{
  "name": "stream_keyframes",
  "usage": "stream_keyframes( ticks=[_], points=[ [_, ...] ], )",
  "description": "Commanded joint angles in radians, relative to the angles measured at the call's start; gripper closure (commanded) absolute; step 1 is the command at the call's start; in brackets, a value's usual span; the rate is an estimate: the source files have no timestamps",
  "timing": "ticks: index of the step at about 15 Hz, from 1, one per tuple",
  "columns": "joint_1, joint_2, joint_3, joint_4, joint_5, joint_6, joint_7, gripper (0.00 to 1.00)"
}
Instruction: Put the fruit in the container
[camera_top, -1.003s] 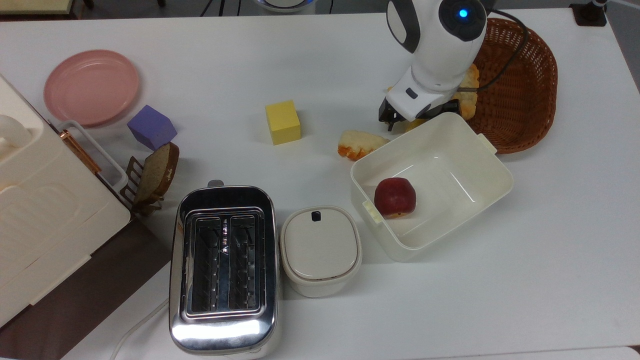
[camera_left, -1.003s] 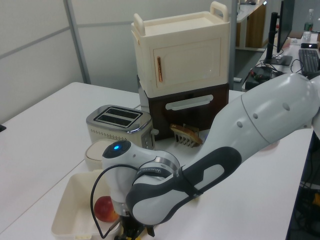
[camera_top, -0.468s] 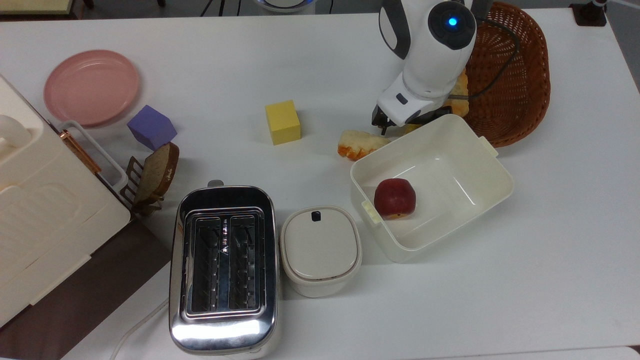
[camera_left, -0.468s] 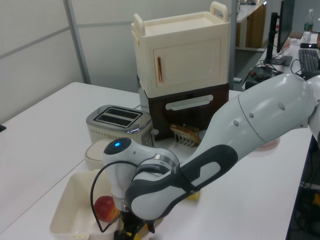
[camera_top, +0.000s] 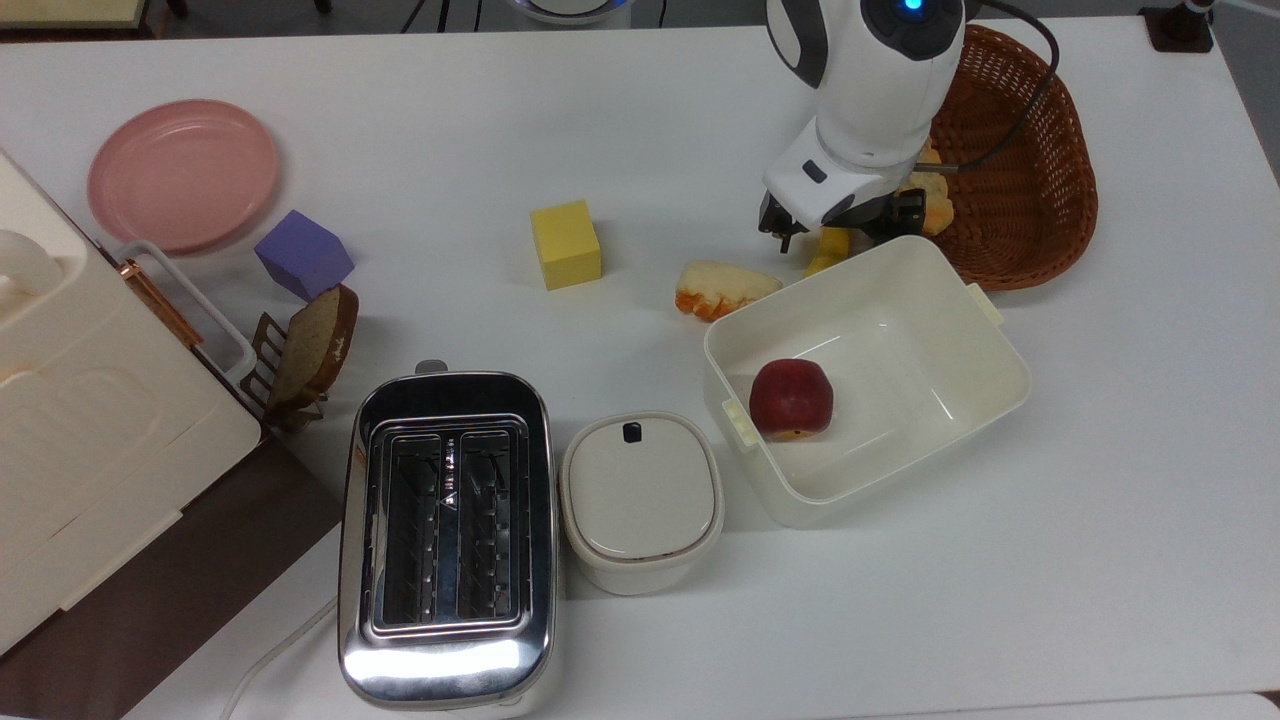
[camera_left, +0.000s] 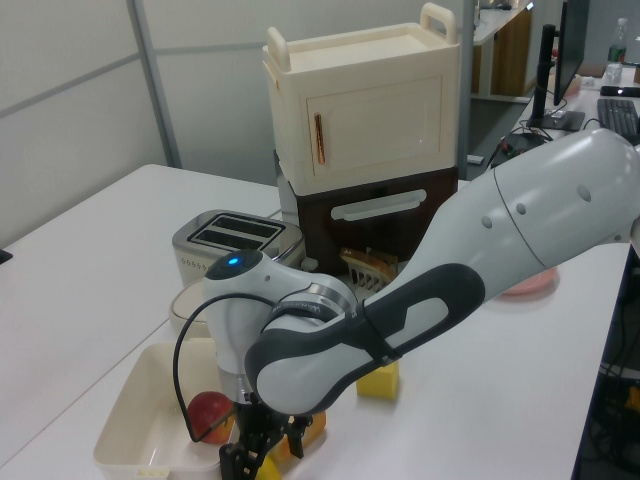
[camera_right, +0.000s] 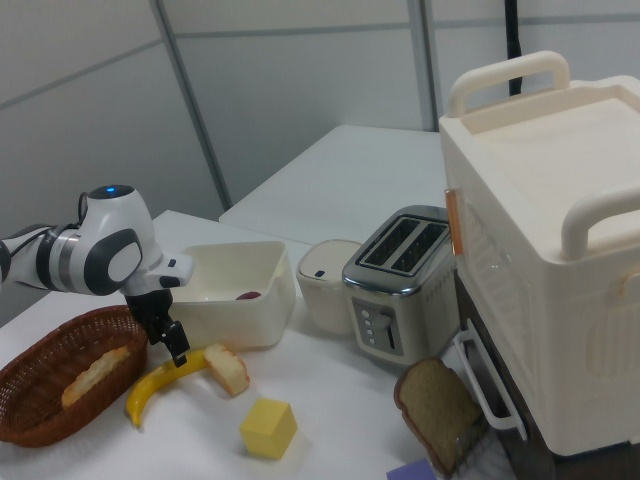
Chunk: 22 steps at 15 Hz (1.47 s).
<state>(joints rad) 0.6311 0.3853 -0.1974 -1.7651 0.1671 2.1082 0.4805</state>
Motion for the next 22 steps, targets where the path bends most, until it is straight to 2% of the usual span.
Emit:
stream_keyframes(
  ticks=[1, 4, 5, 6, 16, 19, 22],
  points=[
    [-0.082, -0.051, 0.053, -0.017, 0.063, -0.056, -0.011, 0.0],
    [-0.172, -0.056, 0.065, -0.03, 0.245, -0.088, -0.106, 0.0],
    [-0.194, -0.062, 0.062, -0.031, 0.294, -0.114, -0.124, 0.0],
    [-0.211, -0.063, 0.062, -0.034, 0.314, -0.132, -0.132, 0.0],
    [-0.199, -0.039, 0.069, -0.066, 0.318, -0.08, -0.158, 0.0],
    [-0.157, -0.029, 0.085, -0.143, 0.318, 0.074, -0.16, 0.0],
    [-0.153, -0.025, 0.092, -0.148, 0.318, 0.117, -0.158, 0.0]
  ],
)
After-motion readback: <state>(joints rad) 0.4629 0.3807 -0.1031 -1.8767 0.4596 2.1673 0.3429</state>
